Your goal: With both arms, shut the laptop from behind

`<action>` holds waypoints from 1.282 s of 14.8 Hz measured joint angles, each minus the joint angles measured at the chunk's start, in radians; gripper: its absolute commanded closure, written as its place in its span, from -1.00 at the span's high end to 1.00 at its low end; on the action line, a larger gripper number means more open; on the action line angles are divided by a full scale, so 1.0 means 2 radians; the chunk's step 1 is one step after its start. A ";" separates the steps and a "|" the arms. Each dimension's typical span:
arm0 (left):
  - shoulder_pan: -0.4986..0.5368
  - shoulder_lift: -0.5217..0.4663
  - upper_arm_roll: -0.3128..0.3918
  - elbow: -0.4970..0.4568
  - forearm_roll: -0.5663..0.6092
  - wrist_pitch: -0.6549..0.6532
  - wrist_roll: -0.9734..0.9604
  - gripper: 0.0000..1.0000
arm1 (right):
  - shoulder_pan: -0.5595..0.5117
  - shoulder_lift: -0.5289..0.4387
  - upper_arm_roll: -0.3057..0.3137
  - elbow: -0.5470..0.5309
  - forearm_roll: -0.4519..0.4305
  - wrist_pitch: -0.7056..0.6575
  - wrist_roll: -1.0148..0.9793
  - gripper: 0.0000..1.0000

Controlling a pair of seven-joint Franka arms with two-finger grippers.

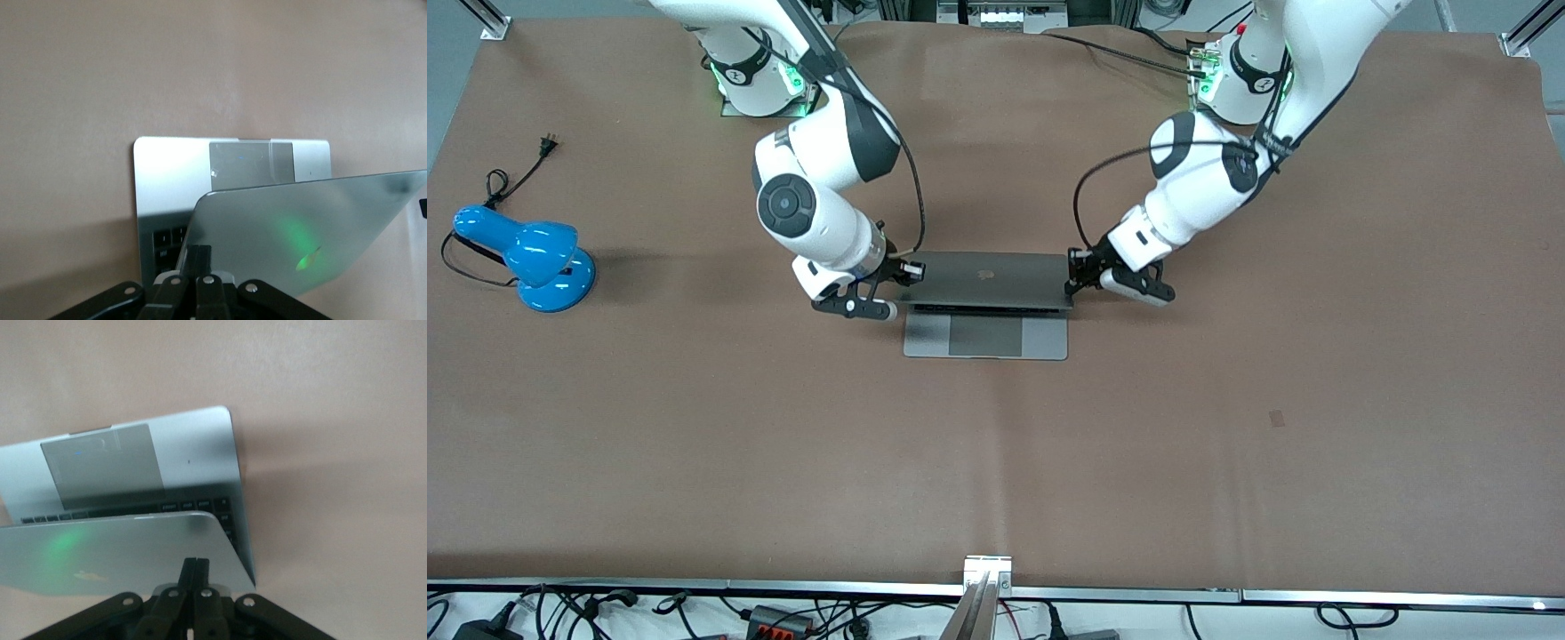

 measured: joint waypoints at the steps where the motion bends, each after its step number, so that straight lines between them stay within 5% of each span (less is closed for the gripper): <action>1: -0.011 0.008 0.012 0.009 0.001 0.000 0.001 -0.99 | -0.004 0.007 0.000 0.006 0.000 0.000 -0.004 -1.00; 6: -0.089 0.028 0.082 0.037 0.001 0.002 0.002 -0.99 | -0.014 0.045 -0.001 0.034 0.000 0.022 -0.018 -1.00; 19: -0.144 0.092 0.147 0.069 0.001 0.028 0.004 -0.99 | -0.011 0.129 0.000 0.078 0.000 0.071 -0.019 -1.00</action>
